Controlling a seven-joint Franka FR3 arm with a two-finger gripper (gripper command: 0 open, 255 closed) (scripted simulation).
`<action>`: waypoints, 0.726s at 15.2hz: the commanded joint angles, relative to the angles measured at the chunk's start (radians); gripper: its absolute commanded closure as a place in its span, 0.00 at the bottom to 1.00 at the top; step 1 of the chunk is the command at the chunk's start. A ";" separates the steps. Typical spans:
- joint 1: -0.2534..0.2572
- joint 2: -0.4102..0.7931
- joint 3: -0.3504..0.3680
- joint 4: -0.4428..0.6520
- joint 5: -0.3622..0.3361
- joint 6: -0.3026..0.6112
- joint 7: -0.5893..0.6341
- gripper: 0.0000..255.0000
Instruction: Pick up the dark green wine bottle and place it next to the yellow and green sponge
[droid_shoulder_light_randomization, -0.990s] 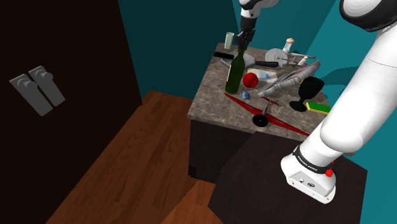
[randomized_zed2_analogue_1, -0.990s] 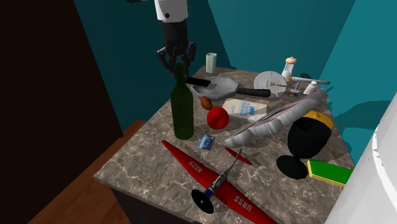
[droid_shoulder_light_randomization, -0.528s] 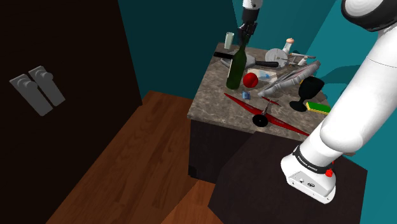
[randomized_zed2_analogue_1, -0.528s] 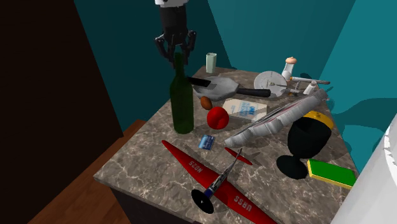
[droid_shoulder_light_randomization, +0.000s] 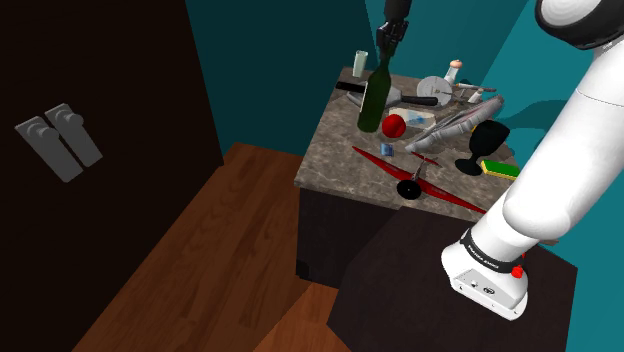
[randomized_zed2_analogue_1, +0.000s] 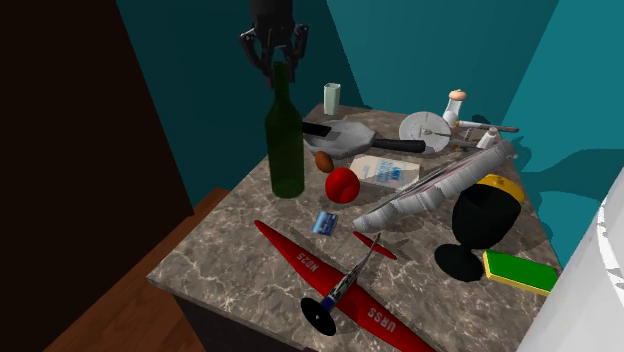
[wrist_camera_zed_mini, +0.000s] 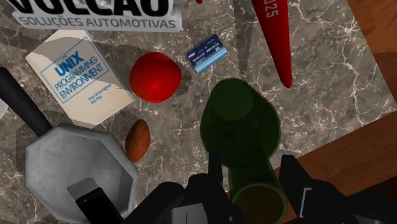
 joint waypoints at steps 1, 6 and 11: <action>-0.003 -0.030 -0.004 -0.009 -0.009 -0.019 -0.008 1.00; -0.020 -0.166 -0.025 -0.082 -0.052 -0.073 -0.044 1.00; -0.043 -0.284 -0.044 -0.119 -0.093 -0.144 -0.089 1.00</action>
